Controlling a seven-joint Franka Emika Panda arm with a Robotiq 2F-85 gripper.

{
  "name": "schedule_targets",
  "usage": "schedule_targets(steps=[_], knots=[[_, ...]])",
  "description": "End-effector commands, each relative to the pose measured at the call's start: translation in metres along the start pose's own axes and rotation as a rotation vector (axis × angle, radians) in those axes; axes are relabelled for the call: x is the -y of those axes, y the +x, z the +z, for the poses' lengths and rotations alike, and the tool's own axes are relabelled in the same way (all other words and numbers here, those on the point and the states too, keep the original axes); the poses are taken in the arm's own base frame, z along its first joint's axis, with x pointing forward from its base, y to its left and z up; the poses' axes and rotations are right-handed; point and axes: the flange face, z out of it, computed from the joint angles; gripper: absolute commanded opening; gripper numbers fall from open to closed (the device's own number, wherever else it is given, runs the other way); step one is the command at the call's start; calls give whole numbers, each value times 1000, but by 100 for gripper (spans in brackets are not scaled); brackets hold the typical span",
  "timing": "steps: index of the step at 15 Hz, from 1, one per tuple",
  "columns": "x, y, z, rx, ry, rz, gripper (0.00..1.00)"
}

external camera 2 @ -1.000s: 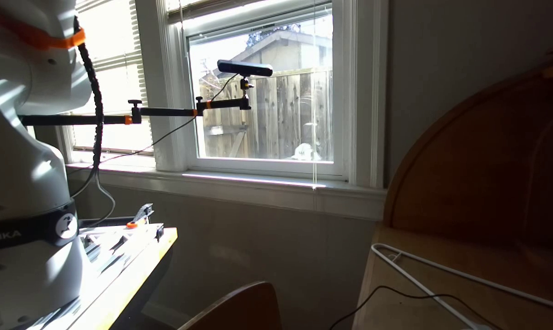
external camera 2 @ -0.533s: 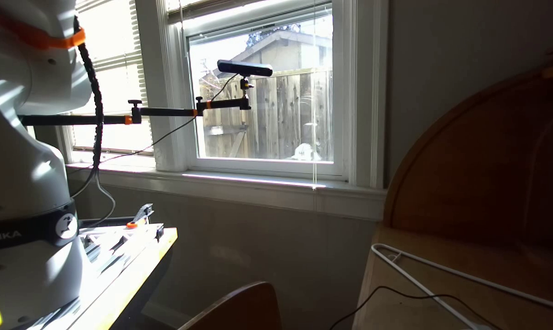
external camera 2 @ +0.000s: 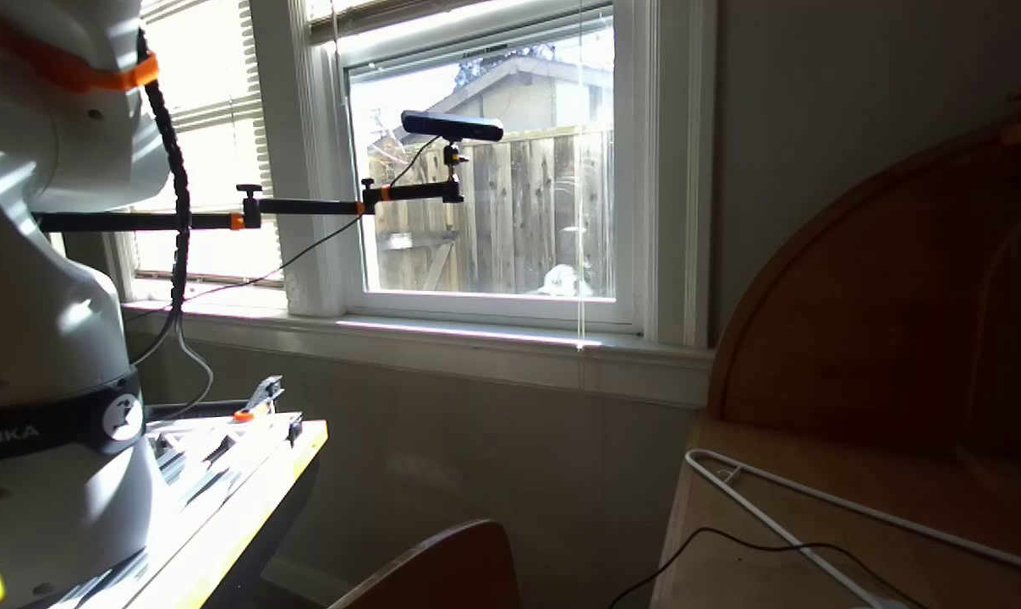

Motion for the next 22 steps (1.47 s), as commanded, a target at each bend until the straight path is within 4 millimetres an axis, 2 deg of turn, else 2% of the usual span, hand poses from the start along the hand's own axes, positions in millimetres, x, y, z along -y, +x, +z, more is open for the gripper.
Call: schedule_targets(steps=[1,10,11,12,16,20,21,22], knots=[[1,-2,4,-1,-11,-13,2],[11,-2,10,20,-28,-28,2],[13,-2,11,25,-31,-29,32],[14,-2,12,25,-34,-31,32],[15,-2,12,27,-40,-28,62],[5,0,4,16,-50,-6,92],[0,0,0,12,-54,5,98],[-5,-1,-4,31,-55,16,100]])
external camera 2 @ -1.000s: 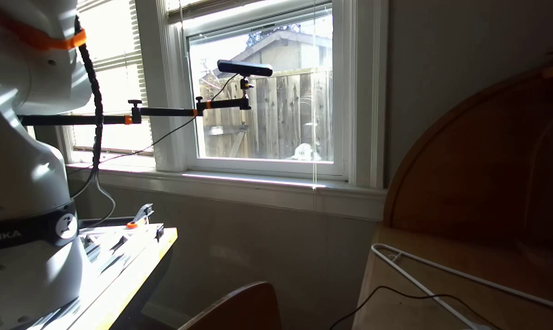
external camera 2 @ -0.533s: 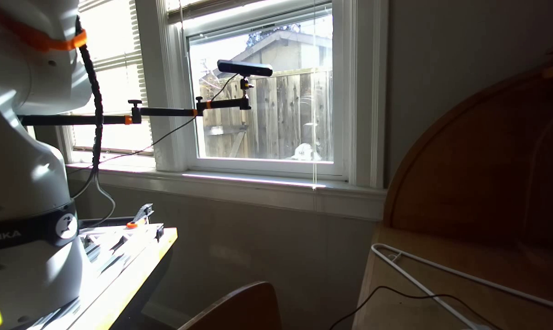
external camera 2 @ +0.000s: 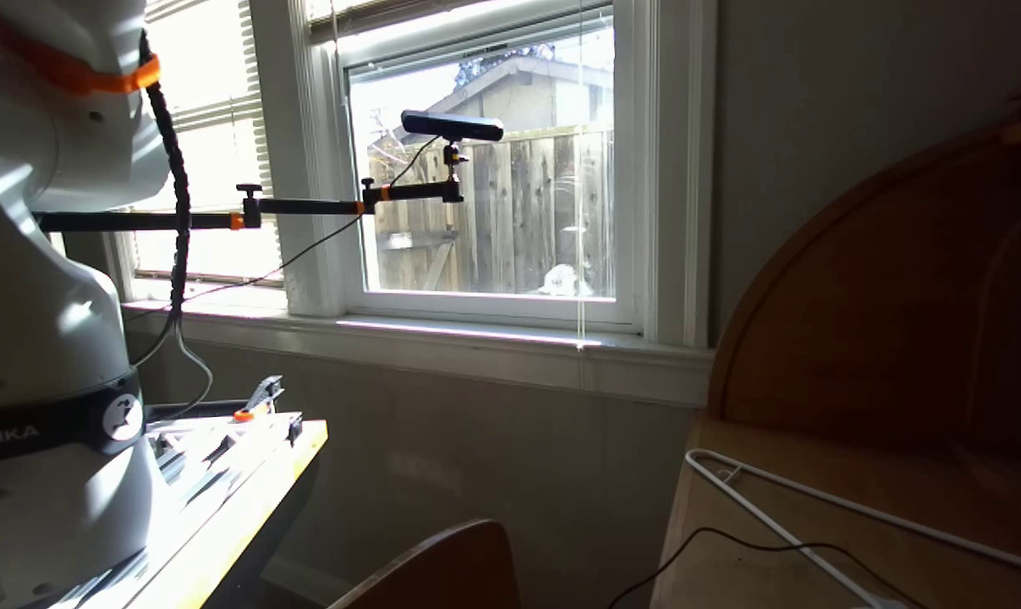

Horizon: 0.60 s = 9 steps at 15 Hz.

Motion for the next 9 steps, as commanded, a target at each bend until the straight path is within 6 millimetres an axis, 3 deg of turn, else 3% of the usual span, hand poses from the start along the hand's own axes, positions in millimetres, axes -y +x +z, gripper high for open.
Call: schedule_targets(steps=[1,9], knots=[[-20,-1,-15,22,-29,42,100],[-79,-26,-93,222,290,120,100]])
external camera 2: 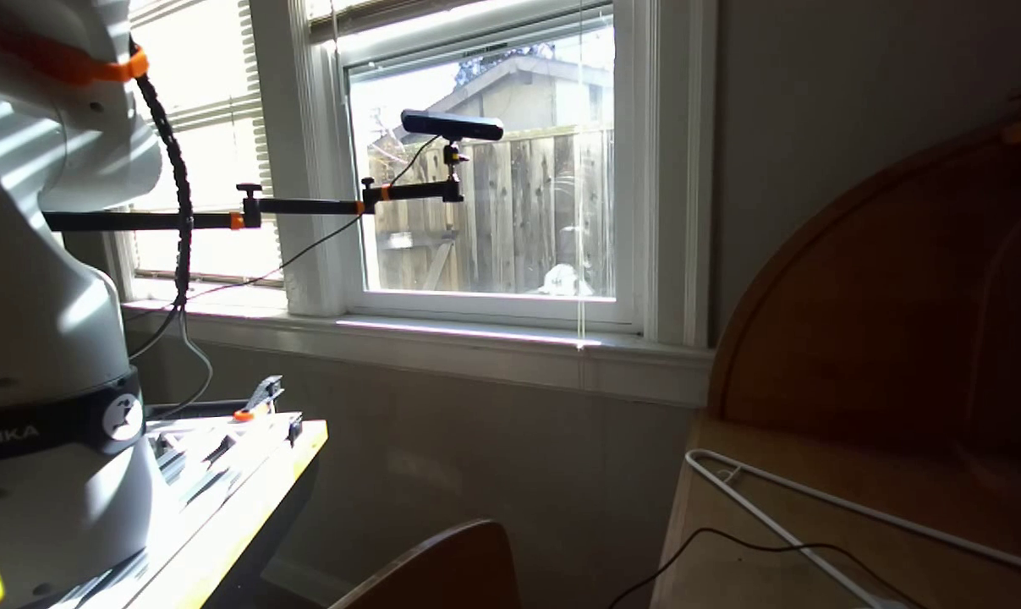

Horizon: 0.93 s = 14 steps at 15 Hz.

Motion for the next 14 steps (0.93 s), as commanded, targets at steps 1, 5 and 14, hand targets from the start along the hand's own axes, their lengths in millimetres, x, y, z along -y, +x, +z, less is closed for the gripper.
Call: schedule_targets(steps=[1,5,14], knots=[[-15,-16,-36,44,185,29,100],[-15,-19,-62,-1,388,70,100],[7,-27,-64,69,582,56,100]])
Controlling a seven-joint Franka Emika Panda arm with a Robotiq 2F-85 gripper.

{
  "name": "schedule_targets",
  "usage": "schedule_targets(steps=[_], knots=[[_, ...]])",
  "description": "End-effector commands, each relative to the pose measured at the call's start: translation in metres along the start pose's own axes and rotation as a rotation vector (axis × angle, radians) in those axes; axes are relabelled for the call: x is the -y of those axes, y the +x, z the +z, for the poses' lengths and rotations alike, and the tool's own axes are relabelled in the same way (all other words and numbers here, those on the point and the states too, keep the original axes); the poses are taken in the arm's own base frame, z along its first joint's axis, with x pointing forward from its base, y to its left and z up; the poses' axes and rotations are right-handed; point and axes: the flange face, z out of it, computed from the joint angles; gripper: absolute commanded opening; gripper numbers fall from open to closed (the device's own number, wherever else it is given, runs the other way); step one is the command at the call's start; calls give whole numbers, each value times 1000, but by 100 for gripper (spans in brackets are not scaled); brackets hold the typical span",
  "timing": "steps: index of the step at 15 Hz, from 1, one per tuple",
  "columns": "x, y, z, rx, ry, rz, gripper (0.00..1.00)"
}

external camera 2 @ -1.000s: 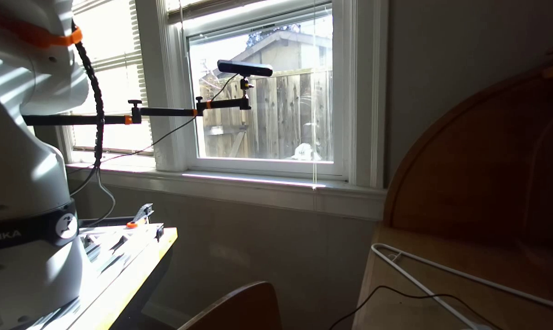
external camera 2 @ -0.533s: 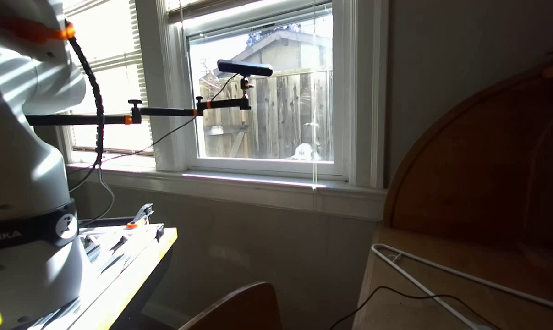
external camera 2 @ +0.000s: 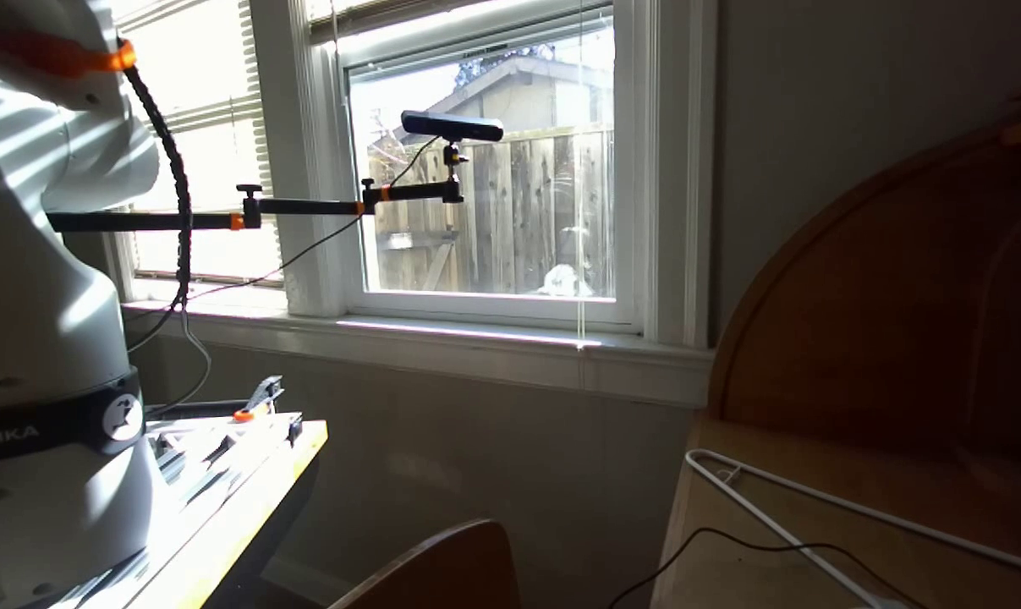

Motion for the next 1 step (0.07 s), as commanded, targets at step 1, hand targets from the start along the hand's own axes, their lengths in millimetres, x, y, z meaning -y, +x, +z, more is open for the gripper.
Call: schedule_targets(steps=[1], knots=[[0,0,0,1,2,0,100]])
